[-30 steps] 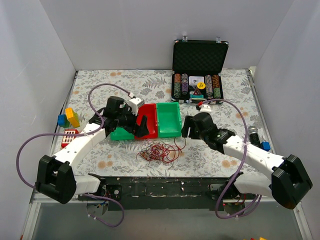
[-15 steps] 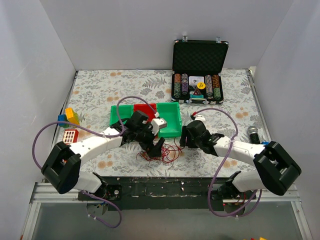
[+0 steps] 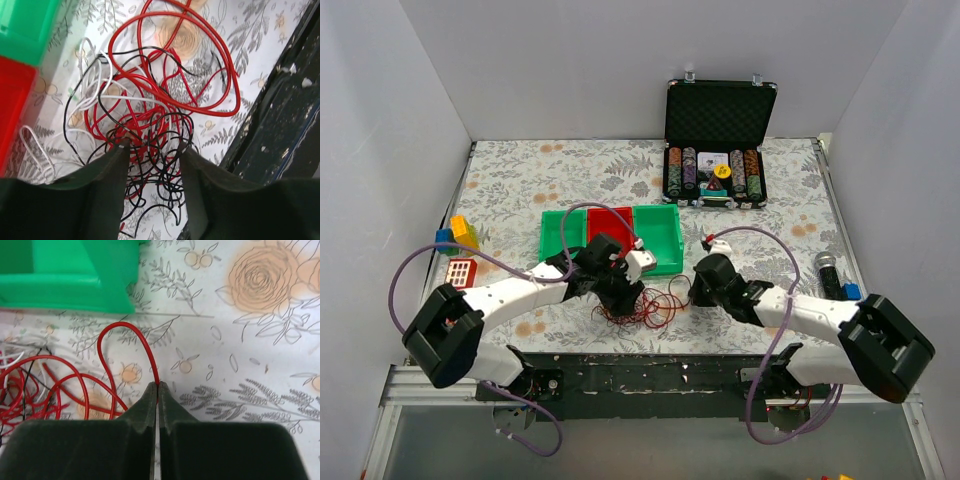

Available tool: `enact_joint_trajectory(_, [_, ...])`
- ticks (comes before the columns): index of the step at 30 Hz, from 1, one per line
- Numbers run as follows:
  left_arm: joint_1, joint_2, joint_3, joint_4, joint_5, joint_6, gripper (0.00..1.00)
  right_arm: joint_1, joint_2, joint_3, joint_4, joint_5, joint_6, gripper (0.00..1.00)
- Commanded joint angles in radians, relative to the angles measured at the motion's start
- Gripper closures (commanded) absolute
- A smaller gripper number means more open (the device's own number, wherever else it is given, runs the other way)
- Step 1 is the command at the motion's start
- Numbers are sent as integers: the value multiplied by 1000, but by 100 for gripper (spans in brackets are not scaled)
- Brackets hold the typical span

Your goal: Untangle the cables

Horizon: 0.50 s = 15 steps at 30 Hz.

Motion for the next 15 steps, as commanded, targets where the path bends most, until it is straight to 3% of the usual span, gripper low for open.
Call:
enact_joint_trajectory(1, [-4, -99, -37, -48, -29, 74, 64, 59, -128, -49, -23, 20, 66, 99])
enact_joint_trajectory(7, [-4, -170, -60, -109, -35, 111, 100, 142, -251, -55, -186, 100, 160, 99])
enact_joint_trajectory(15, [-3, -231, -101, -163, -78, 142, 100, 204, -446, 90, -483, 271, 224, 99])
